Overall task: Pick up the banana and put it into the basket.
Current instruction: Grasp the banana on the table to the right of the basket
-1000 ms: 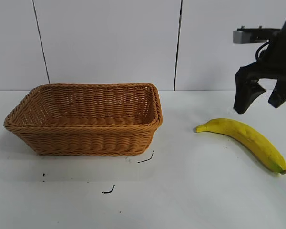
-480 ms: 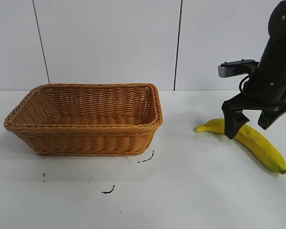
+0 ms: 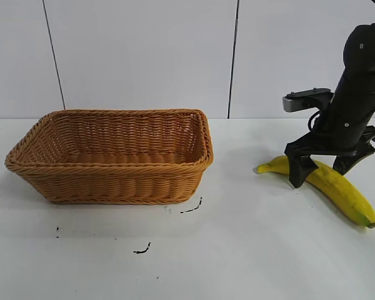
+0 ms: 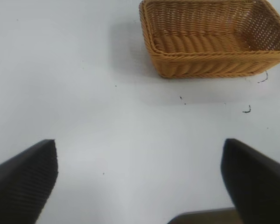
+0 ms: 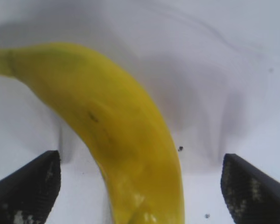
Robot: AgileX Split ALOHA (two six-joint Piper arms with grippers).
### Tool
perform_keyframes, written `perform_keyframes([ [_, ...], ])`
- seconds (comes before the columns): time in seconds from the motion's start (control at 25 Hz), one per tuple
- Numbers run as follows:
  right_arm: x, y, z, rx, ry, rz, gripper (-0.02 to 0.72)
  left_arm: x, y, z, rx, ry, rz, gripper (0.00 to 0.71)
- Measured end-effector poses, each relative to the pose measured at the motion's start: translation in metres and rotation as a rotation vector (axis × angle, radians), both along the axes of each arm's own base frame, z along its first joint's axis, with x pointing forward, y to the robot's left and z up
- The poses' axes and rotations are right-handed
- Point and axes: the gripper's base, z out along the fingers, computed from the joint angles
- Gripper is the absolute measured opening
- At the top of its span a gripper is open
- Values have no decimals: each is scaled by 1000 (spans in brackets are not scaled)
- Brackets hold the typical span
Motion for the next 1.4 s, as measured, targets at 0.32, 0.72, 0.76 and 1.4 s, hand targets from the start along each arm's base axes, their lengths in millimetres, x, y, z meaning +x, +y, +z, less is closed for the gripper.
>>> perform_keyframes([
  [0.32, 0, 0, 0, 4, 4, -4, 571, 0, 0, 0, 0, 0, 0, 690],
  [0.72, -3, 0, -1, 7, 35, -13, 543, 0, 0, 0, 0, 0, 0, 690],
  [0.76, -3, 0, -1, 7, 35, -13, 540, 0, 0, 0, 0, 0, 0, 690],
  [1.4, -4, -2, -1, -16, 50, -32, 303, 0, 0, 0, 0, 0, 0, 690],
])
